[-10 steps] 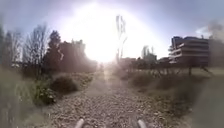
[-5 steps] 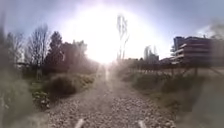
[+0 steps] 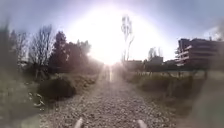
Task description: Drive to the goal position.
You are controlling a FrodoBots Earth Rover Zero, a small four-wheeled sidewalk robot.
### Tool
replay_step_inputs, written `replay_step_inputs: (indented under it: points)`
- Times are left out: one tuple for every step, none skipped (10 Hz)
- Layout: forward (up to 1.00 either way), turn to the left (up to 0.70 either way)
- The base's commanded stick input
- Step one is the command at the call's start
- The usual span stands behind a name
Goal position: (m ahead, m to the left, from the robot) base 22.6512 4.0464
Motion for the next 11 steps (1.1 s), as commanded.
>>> replay_step_inputs:
  points:
    - [0.5,0.0]
    - [0.5,0.0]
    - [0.5,0.0]
    - [0.5,0.0]
    - [0.5,0.0]
    - [0.5,0.0]
    - [0.5,0.0]
    - [0.5,0.0]
    - [0.5,0.0]
    - [0.5,0.0]
    - [0.5,0.0]
